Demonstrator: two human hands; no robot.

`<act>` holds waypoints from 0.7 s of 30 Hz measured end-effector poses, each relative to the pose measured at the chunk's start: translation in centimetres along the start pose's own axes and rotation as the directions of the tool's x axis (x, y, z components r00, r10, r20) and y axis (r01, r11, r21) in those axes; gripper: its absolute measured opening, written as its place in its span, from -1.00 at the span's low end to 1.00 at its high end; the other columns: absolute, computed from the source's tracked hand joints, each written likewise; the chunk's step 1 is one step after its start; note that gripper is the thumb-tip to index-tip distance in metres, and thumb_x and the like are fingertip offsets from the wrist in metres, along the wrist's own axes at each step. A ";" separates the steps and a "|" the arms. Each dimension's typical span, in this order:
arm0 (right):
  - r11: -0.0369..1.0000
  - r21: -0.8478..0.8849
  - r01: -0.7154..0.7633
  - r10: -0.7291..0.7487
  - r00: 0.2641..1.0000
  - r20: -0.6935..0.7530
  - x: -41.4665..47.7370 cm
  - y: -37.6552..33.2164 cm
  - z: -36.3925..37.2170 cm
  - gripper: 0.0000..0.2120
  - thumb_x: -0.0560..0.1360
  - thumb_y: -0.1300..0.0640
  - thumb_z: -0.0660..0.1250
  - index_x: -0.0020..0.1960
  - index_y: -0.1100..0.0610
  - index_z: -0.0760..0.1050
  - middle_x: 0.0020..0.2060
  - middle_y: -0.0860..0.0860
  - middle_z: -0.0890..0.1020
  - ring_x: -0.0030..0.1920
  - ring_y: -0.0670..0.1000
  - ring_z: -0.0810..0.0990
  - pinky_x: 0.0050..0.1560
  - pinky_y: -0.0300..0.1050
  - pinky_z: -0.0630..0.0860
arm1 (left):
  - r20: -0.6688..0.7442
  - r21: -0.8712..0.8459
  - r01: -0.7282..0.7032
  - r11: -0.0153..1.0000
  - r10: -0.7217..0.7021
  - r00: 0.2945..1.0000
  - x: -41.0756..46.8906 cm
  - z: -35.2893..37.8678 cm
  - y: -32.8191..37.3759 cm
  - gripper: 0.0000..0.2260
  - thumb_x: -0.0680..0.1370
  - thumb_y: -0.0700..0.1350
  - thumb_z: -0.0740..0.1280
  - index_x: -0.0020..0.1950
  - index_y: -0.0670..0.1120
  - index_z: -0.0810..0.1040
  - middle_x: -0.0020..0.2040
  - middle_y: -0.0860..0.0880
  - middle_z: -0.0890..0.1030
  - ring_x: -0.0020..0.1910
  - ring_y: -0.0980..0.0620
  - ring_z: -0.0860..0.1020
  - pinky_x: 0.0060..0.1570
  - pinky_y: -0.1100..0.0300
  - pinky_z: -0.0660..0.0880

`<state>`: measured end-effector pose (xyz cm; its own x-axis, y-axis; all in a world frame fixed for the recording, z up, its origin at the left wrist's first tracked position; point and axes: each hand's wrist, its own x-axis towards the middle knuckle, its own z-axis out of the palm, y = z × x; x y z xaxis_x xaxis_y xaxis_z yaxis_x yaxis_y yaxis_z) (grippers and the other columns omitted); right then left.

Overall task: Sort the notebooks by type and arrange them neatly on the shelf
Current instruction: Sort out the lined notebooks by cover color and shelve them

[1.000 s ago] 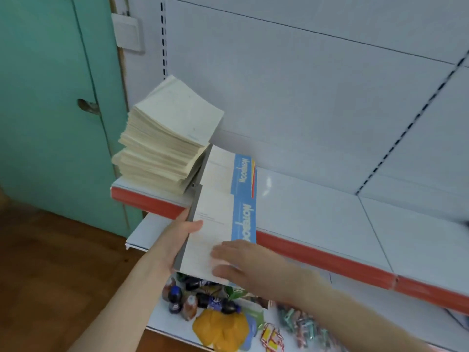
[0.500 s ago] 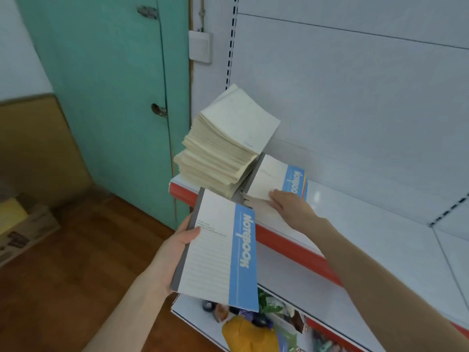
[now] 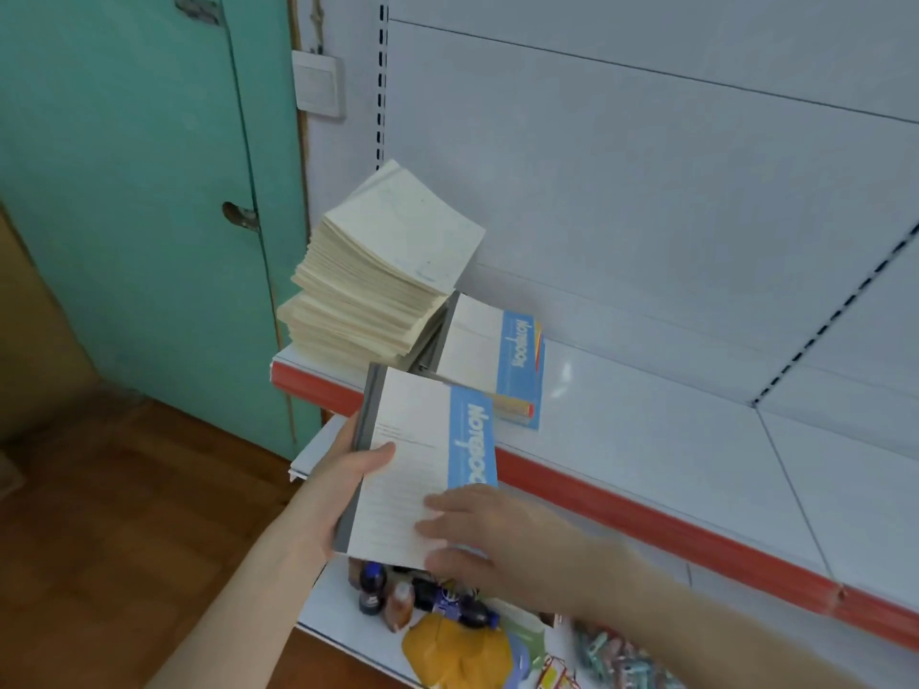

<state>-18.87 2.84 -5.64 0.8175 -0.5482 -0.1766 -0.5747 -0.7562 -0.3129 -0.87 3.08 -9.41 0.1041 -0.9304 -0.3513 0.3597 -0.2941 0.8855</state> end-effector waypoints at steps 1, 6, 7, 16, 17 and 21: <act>0.994 0.105 -0.032 0.031 0.999 0.009 0.6 0.7 -0.8 -0.60 0.58 -0.08 0.13 0.37 0.04 0.38 0.37 -0.03 0.40 0.35 -0.05 0.35 0.36 -0.21 0.24 | 0.027 0.014 -0.016 1.000 0.016 1.000 -0.2 -0.4 -0.2 -0.65 0.56 -0.24 0.25 0.24 0.14 0.39 -0.06 -0.07 0.65 -0.13 -0.09 0.63 -0.27 0.06 0.51; 0.944 0.016 -0.330 0.321 0.904 -0.281 7.3 8.3 -4.1 -0.56 0.61 0.04 0.13 0.44 0.18 0.23 0.43 0.11 0.29 0.43 0.08 0.24 0.36 -0.13 0.15 | -0.017 0.033 -0.007 0.999 0.008 1.000 -0.8 -2.3 -0.2 -0.62 0.55 -0.27 0.25 0.24 0.16 0.42 -0.04 -0.06 0.68 -0.11 -0.07 0.66 -0.27 0.05 0.55; 0.914 -0.053 -0.403 0.379 0.892 -0.247 8.6 10.1 -4.1 -0.51 0.61 0.01 0.12 0.47 0.19 0.15 0.47 0.11 0.20 0.46 0.09 0.17 0.39 -0.08 0.12 | -0.019 0.040 -0.014 0.999 0.015 1.000 -0.9 -2.5 -0.2 -0.61 0.54 -0.27 0.25 0.24 0.16 0.42 -0.03 -0.06 0.68 -0.09 -0.07 0.65 -0.25 0.05 0.55; 0.887 0.069 -0.457 0.451 0.824 -0.343 9.2 12.1 -3.8 -0.69 0.65 0.07 -0.01 0.10 0.24 0.42 -0.05 0.23 0.54 -0.03 0.20 0.52 -0.08 -0.02 0.38 | -0.013 0.030 -0.031 0.999 0.031 0.999 -1.0 -3.3 -0.5 -0.64 0.56 -0.24 0.25 0.19 0.21 0.43 0.00 -0.04 0.67 -0.04 -0.08 0.63 -0.20 0.03 0.53; 0.875 0.126 -0.467 0.478 0.798 -0.367 8.5 11.8 -4.4 -0.71 0.65 0.08 -0.01 0.03 0.23 0.40 -0.13 0.23 0.51 -0.14 0.17 0.49 -0.17 -0.05 0.35 | -0.006 0.020 -0.036 0.999 0.036 0.999 -1.0 -3.0 -0.6 -0.65 0.56 -0.22 0.24 0.20 0.20 0.42 -0.01 -0.04 0.67 -0.05 -0.06 0.64 -0.22 0.05 0.53; 0.906 0.130 -0.403 0.412 0.769 -0.488 4.2 8.1 -5.6 -0.75 0.64 0.11 0.02 0.08 0.17 0.44 -0.16 0.13 0.55 -0.23 0.13 0.42 -0.22 -0.10 0.30 | 0.026 -0.029 -0.051 0.998 0.052 0.998 -0.7 -1.5 -1.0 -0.74 0.59 -0.05 0.19 0.26 0.18 0.40 0.01 -0.04 0.66 -0.04 -0.01 0.63 -0.27 0.09 0.55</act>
<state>-20.31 -7.57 -3.69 0.3734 -0.9079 0.1905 -0.8452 -0.4176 -0.3335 0.10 4.31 -10.49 0.0982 -0.9498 -0.2971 0.3810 -0.2399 0.8929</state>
